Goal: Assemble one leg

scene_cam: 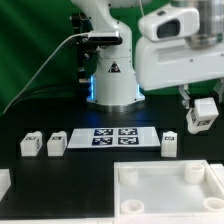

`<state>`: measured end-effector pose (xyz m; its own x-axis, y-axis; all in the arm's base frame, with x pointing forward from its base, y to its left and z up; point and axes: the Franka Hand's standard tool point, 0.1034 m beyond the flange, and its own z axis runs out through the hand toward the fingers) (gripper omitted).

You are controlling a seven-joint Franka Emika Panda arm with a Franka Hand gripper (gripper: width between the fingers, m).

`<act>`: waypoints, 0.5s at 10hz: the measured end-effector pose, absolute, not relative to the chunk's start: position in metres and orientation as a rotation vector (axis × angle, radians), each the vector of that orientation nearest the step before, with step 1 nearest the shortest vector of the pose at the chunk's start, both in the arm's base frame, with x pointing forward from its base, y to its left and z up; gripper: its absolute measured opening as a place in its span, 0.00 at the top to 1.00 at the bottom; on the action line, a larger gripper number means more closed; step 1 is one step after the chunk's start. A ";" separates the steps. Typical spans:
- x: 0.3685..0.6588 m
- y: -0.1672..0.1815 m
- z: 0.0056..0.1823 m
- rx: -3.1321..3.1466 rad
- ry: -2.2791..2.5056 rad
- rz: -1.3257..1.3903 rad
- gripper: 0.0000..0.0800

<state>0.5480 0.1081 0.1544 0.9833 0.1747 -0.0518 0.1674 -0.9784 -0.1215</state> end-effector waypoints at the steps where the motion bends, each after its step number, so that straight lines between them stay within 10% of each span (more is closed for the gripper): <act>1: 0.577 0.101 0.165 -3.014 -0.276 -0.083 0.64; 5: 0.607 0.111 0.185 -2.948 -0.282 -0.741 0.64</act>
Offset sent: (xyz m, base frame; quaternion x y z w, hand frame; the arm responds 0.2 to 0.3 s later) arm 0.0000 0.0000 0.0000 0.0000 0.2667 0.0000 0.9638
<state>0.6065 0.1110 0.1847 0.8654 0.1565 0.4761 0.1997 -0.9790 -0.0412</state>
